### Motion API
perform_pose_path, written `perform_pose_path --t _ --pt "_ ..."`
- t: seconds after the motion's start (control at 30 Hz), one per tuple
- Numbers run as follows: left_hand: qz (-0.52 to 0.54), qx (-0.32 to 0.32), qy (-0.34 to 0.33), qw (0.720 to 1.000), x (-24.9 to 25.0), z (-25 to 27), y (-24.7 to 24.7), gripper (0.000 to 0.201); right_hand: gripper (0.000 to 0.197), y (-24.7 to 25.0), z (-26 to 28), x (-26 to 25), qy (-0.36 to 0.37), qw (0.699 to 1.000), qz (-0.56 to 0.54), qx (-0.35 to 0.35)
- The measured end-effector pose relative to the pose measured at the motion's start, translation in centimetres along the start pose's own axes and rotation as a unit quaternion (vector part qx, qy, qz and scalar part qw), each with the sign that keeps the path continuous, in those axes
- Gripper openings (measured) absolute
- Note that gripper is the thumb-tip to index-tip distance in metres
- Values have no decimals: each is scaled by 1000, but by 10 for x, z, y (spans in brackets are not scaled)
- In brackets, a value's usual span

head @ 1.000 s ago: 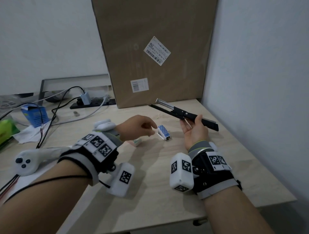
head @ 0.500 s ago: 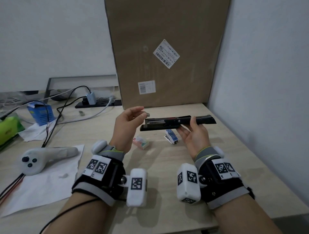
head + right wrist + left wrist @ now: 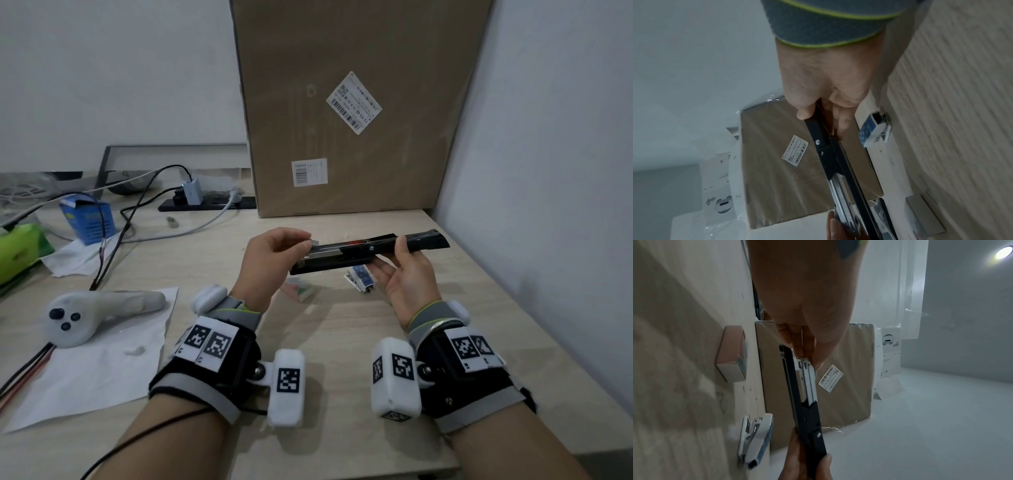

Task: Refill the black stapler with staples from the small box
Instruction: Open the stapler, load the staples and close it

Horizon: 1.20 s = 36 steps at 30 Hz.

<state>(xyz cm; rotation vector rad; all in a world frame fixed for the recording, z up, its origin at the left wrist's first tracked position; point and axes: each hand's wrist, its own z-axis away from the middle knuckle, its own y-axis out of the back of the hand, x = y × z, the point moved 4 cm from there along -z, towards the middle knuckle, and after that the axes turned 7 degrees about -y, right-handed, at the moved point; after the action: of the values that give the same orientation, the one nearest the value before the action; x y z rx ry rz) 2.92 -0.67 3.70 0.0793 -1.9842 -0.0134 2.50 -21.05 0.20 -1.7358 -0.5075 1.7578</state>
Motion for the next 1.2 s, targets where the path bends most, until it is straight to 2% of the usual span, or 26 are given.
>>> perform_pose_path --t 0.6,0.73,1.03,1.2 --pt "-87 -31 -30 995 -2 -2 8 8 33 -2 3 -2 9 1000 1 -6" --pt "-114 -37 -41 992 -1 -2 10 9 38 -1 3 -3 10 1000 2 -3" --pt "-140 -51 -58 987 -1 -1 10 11 31 -2 2 -3 12 1000 1 -2" --pt "-113 -47 -49 991 -2 -1 11 11 26 -1 2 -3 10 1000 -5 1"
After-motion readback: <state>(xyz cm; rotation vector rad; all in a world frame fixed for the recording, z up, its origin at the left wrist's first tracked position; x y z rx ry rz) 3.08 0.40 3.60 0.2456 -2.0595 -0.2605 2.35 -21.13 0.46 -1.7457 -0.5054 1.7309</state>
